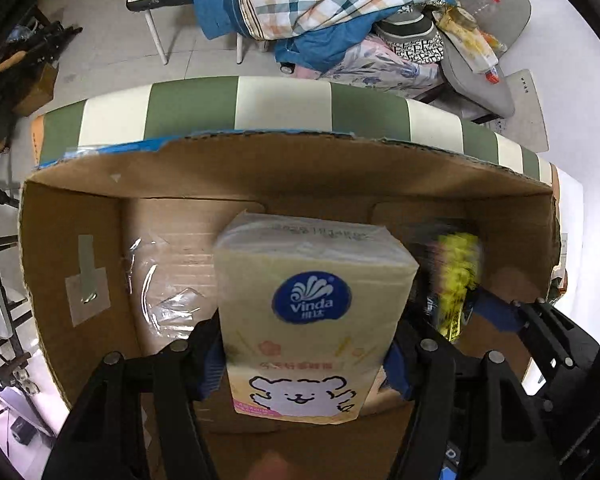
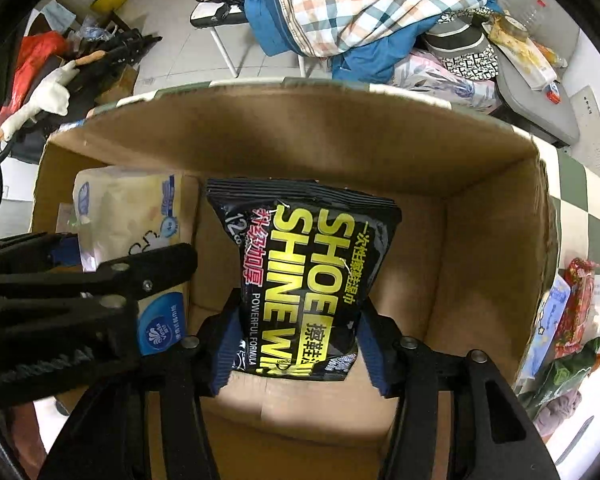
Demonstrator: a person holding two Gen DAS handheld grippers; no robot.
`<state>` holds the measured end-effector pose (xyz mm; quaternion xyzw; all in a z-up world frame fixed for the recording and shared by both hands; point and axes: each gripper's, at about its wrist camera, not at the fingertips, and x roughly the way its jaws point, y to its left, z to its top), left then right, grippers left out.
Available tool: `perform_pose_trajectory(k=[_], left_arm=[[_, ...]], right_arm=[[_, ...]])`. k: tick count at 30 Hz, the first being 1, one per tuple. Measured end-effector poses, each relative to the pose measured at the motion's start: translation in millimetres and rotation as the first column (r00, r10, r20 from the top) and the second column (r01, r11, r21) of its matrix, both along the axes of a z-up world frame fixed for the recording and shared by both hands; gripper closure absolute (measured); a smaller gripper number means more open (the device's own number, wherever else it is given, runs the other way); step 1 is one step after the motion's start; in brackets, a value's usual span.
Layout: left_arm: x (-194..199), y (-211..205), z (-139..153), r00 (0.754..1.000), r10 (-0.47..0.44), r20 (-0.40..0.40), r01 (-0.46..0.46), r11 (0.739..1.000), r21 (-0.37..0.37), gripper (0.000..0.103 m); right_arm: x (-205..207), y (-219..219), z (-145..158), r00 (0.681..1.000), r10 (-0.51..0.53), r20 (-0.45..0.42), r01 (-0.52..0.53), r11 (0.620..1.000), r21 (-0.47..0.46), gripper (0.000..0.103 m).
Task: Organize soft objects
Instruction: 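Carry both packs over the box and release them inside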
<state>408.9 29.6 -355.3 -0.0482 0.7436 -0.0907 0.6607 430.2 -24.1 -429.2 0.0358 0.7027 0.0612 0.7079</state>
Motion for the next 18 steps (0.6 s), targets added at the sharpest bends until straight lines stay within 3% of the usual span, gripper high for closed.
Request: perform_pose_trajectory(k=[1, 2, 3, 4, 9, 13, 18], left_arm=[[-0.3, -0.2, 1.6, 1.000, -0.004, 0.002, 0.004, 1.000, -0.005, 0.038], [0.7, 0.4, 2.9, 1.000, -0.005, 0.012, 0.005, 1.000, -0.004, 0.029], [2.5, 1.1, 3.6, 1.000, -0.007, 0.026, 0.007, 1.000, -0.002, 0.022], [1.0, 2.3, 6.9, 0.999, -0.007, 0.035, 0.007, 1.000, 0.005, 0.014], [-7.1, 10.9, 15.2, 0.999, 0.010, 0.050, -0.010, 1.000, -0.004, 0.003], [-19.9, 16.0, 22.9, 0.997, 0.031, 0.072, -0.032, 1.000, 0.001, 0.003], [-43.6, 19.7, 39.2, 0.990, 0.037, 0.138, -0.047, 0.997, 0.067, 0.003]], right_arm=[[0.6, -1.1, 0.9, 1.000, 0.000, 0.002, 0.000, 1.000, 0.000, 0.039], [1.7, -0.6, 2.8, 1.000, 0.000, 0.005, 0.000, 1.000, -0.003, 0.034], [2.3, -0.4, 4.4, 1.000, 0.000, 0.007, 0.000, 1.000, -0.001, 0.021], [2.4, 0.1, 5.4, 1.000, 0.003, 0.008, -0.003, 1.000, 0.007, 0.015], [-2.1, -1.4, 19.2, 1.000, -0.006, 0.017, 0.006, 1.000, -0.007, 0.013], [-16.2, -2.0, 24.4, 1.000, -0.014, 0.007, 0.014, 1.000, -0.022, 0.005], [-41.7, -3.8, 32.8, 0.999, -0.038, 0.011, 0.038, 0.999, -0.031, 0.000]])
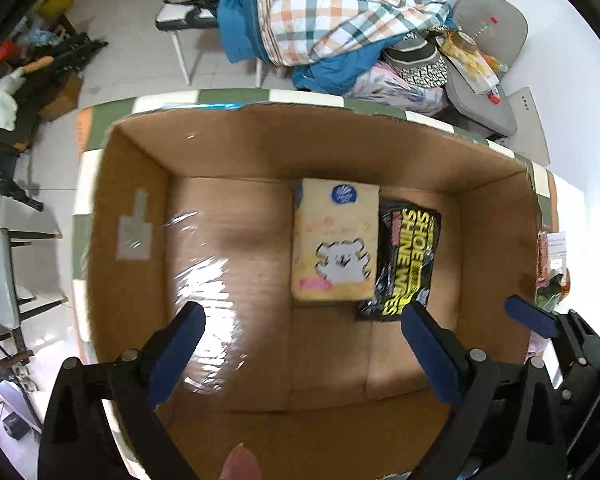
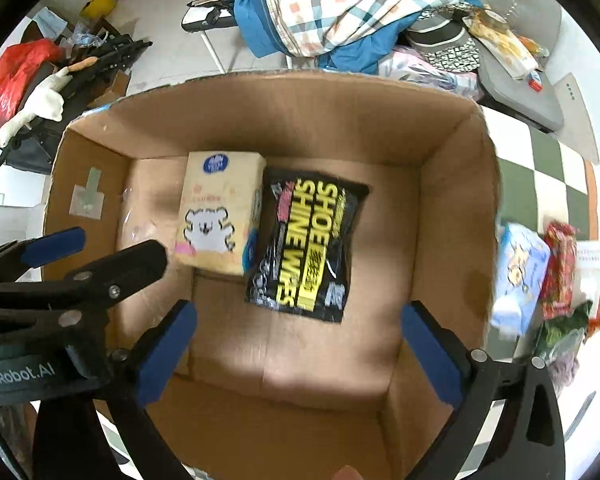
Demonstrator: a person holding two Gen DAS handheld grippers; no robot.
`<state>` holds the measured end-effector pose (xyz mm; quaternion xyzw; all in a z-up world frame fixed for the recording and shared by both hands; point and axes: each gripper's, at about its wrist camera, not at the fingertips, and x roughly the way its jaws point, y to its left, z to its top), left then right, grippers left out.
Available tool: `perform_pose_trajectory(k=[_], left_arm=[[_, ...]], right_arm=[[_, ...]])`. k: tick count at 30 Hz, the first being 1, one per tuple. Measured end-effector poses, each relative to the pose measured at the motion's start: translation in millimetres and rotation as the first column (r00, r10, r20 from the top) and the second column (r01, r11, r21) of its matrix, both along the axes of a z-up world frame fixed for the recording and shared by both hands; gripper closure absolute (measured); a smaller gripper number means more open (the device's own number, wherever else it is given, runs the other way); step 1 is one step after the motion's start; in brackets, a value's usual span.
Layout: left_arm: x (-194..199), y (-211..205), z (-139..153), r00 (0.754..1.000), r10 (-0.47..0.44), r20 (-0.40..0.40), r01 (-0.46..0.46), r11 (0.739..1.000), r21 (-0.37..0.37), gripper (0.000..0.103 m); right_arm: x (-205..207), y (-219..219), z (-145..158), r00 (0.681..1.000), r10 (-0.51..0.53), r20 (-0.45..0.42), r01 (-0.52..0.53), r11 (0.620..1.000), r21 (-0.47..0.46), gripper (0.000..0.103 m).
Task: Organize soft objects
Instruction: 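Carry both packs over the box and release them inside, then grasp the blue tissue pack with the left tool while the right grasps the red snack bag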
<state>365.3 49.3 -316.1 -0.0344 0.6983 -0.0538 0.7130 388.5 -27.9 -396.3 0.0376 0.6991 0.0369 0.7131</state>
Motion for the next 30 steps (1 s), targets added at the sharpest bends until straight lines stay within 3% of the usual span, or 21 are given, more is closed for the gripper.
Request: perform_pose_trajectory(k=[10, 20, 30], left_arm=[[-43.2, 10.6, 46.5, 0.991, 0.009, 0.131, -0.019, 0.997, 0.073, 0.003], [-94.5, 17.3, 104.6, 0.966, 0.014, 0.258, -0.038, 0.996, 0.087, 0.003], [-123.5, -11.2, 153.6, 0.954, 0.000, 0.300, -0.018, 0.998, 0.058, 0.003]], right_arm=[[-46.7, -4.4, 26.1, 0.998, -0.038, 0.055, 0.039, 0.999, -0.028, 0.000], [-104.1, -10.6, 97.4, 0.979, -0.038, 0.202, 0.045, 0.999, -0.031, 0.000], [-150.8, -23.8, 136.9, 0.970, -0.076, 0.231, 0.055, 0.994, 0.097, 0.000]])
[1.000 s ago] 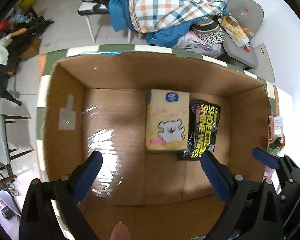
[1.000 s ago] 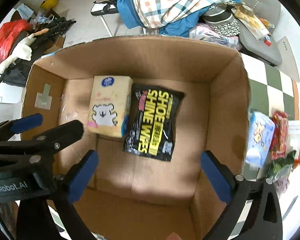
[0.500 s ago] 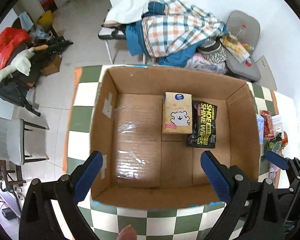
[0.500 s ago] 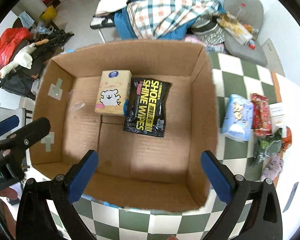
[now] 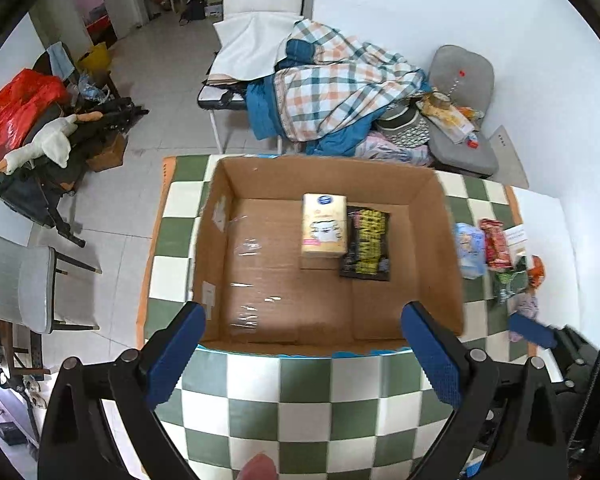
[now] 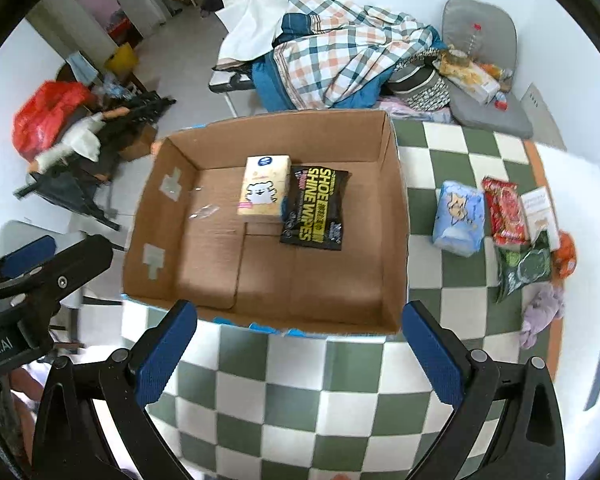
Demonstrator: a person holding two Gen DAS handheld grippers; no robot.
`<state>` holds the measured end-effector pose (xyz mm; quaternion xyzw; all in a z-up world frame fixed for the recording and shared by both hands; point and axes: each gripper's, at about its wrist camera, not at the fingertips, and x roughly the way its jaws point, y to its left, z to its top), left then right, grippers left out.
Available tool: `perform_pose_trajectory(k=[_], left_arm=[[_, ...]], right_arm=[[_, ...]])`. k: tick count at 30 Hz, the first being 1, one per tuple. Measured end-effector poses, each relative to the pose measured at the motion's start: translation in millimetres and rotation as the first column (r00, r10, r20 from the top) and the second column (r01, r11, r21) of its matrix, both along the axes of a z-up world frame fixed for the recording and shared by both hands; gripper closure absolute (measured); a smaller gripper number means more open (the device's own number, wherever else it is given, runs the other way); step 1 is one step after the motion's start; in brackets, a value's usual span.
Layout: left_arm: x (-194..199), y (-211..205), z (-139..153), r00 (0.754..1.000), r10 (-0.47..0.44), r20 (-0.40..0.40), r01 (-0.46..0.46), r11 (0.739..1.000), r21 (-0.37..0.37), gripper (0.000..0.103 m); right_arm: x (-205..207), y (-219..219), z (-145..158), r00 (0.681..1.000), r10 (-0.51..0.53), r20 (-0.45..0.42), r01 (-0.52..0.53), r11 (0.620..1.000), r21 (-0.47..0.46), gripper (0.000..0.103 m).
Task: Organize soft objects
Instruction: 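Grasp the blue tissue pack with the left tool while the right grasps the red snack bag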
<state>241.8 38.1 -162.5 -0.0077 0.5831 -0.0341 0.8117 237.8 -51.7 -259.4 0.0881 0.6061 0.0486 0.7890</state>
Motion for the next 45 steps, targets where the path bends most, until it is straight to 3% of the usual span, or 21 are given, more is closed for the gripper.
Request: perform_pose_trajectory(k=[5, 10, 13, 17, 22, 26, 33, 38, 41, 45], left_arm=[[3.5, -61.4, 11.4, 0.998, -0.065, -0.010, 0.065, 0.998, -0.025, 0.003], [25.5, -150.5, -6.4, 0.984, -0.158, -0.083, 0.153, 0.986, -0.064, 0.003], [50.1, -210.8, -38.1, 0.958, -0.228, -0.172, 0.215, 0.973, -0.087, 0.003], [94.4, -275.5, -103.1, 0.924, -0.255, -0.286, 0.251, 0.967, -0.050, 0.003], [126.8, -290.8, -175.4, 0.893, -0.159, -0.421, 0.150, 0.987, -0.053, 0.004], [135.6, -288.3, -208.5, 0.871, -0.089, -0.483, 0.065, 0.996, -0.067, 0.004], [140.6, -300.7, -221.2, 0.872, -0.101, -0.479, 0.108, 0.994, -0.011, 0.004], [141.5, -314.9, -232.6, 0.870, -0.118, -0.478, 0.152, 0.988, 0.033, 0.004], [140.4, -324.0, -236.1, 0.860, -0.143, -0.490, 0.170, 0.985, 0.010, 0.004], [140.2, -331.7, -255.0, 0.834, -0.150, -0.530, 0.180, 0.984, 0.005, 0.004]], right_arm=[[-16.9, -61.2, 8.5, 0.996, -0.088, -0.026, 0.090, 0.990, 0.109, 0.000], [-28.9, -156.9, 7.4, 0.980, -0.193, -0.056, 0.198, 0.976, 0.096, 0.000], [-32.6, -228.0, -0.8, 0.961, -0.265, -0.072, 0.268, 0.963, 0.031, 0.000], [-15.2, -298.1, -22.9, 0.949, -0.293, -0.118, 0.298, 0.954, 0.032, 0.000], [41.7, -349.0, -76.5, 0.944, -0.249, -0.219, 0.281, 0.950, 0.134, 0.000], [91.9, -350.5, -124.4, 0.928, -0.213, -0.305, 0.278, 0.941, 0.191, 0.015], [156.0, -334.0, -194.9, 0.903, -0.170, -0.395, 0.238, 0.962, 0.130, 0.021], [168.6, -331.4, -225.7, 0.877, -0.190, -0.441, 0.251, 0.965, 0.082, 0.029], [167.5, -334.5, -239.4, 0.853, -0.197, -0.484, 0.271, 0.959, 0.087, 0.037], [158.2, -342.0, -245.6, 0.851, -0.190, -0.490, 0.256, 0.964, 0.070, 0.048]])
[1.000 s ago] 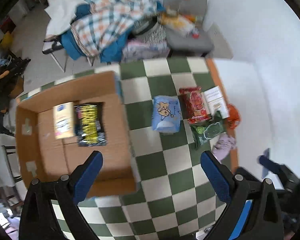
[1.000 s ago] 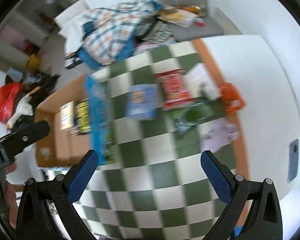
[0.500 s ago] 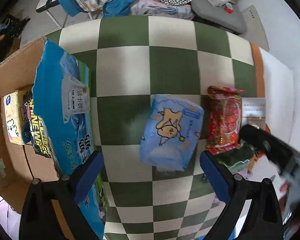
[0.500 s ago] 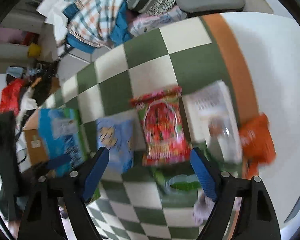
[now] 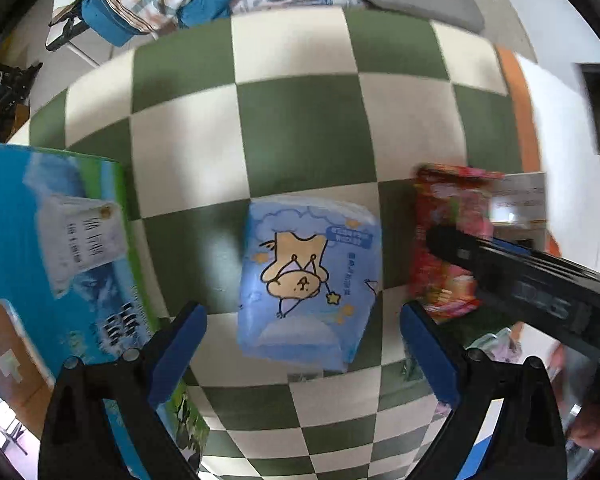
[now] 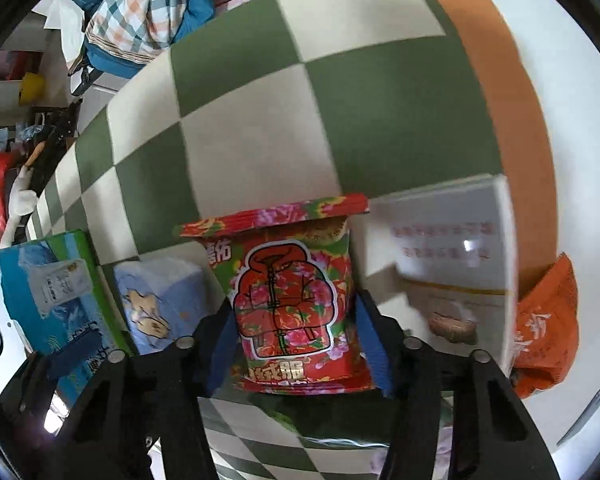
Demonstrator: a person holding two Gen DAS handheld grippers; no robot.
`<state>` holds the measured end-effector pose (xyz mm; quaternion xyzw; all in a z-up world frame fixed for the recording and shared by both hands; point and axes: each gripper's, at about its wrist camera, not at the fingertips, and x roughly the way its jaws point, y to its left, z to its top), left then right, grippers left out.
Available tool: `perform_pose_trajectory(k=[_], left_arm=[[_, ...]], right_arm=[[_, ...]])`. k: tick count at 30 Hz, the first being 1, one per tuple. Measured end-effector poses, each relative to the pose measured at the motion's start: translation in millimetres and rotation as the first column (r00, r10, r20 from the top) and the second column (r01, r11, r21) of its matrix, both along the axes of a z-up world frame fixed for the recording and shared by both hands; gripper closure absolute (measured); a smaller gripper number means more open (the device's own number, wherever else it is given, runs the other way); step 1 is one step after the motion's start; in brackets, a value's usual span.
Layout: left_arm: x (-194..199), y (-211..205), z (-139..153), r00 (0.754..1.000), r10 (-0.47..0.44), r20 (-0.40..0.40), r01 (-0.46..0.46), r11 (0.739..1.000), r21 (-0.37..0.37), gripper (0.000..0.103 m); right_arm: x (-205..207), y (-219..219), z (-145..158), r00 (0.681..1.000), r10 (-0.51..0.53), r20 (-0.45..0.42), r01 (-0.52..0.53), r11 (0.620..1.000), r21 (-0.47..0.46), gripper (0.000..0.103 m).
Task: Organize soft objects
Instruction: 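Grasp the blue tissue pack with the left tool while the right grasps the red snack bag, then carry both items into the box and open both tools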
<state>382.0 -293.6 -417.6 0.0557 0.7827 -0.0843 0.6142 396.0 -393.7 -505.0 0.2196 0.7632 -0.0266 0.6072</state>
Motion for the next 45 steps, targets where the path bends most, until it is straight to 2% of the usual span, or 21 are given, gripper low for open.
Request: perform_pose_trajectory(k=[5, 7, 12, 15, 17, 22, 28, 32, 34, 41, 45], left_arm=[[1.5, -4.6, -31.6, 0.999, -0.011, -0.051, 0.012, 1.000, 0.025, 0.004], [1.6, -7.8, -41.2, 0.998, -0.017, -0.067, 0.019, 0.999, 0.031, 0.004], [-1.3, -19.0, -38.8, 0.998, -0.063, 0.009, 0.062, 0.996, 0.071, 0.008], [-3.0, -20.4, -27.4, 0.997, -0.053, 0.060, 0.049, 0.997, 0.061, 0.028], [-3.7, -23.7, -18.9, 0.995, -0.059, 0.079, 0.054, 0.997, 0.058, 0.055], [-5.2, -24.9, -13.2, 0.994, -0.063, 0.086, 0.058, 0.996, 0.064, 0.059], [-8.3, -20.0, -7.4, 0.994, -0.053, 0.098, 0.048, 0.997, 0.052, 0.065], [-13.2, -11.0, 8.8, 0.994, -0.033, 0.109, 0.033, 0.999, 0.004, 0.067], [-15.9, -11.3, 25.4, 0.992, -0.020, 0.124, 0.024, 0.999, -0.029, 0.068], [-41.1, 1.4, 113.0, 0.974, 0.013, 0.228, 0.026, 0.986, -0.168, 0.068], [-59.1, 31.6, 167.8, 0.955, 0.054, 0.292, 0.018, 0.971, -0.238, 0.068]], right_arm=[[-9.6, -19.8, 5.0, 1.000, 0.026, -0.011, -0.027, 0.995, -0.097, 0.050], [-11.3, -26.6, 3.4, 0.999, 0.024, -0.021, -0.026, 0.994, -0.102, 0.050], [-10.2, -29.8, -7.7, 0.999, 0.008, -0.044, -0.012, 0.995, -0.096, 0.047], [-5.9, -22.9, -10.4, 0.999, 0.016, -0.040, -0.021, 0.991, -0.132, 0.046], [-3.5, -17.1, -12.2, 0.999, 0.026, -0.044, -0.032, 0.986, -0.162, 0.046], [2.7, 3.9, -15.0, 0.997, 0.065, -0.042, -0.073, 0.965, -0.250, 0.047], [1.7, 13.0, -11.5, 1.000, 0.030, -0.009, -0.031, 0.964, -0.265, 0.055], [-9.3, 7.0, -2.2, 1.000, 0.015, 0.000, -0.015, 0.971, -0.238, 0.057], [-30.6, -4.1, 12.6, 1.000, 0.012, 0.023, -0.006, 0.975, -0.224, 0.057], [-48.1, 8.0, 78.1, 0.990, 0.037, 0.135, -0.009, 0.979, -0.202, 0.058], [-66.0, 26.9, 129.0, 0.979, 0.058, 0.196, -0.021, 0.983, -0.184, 0.058]])
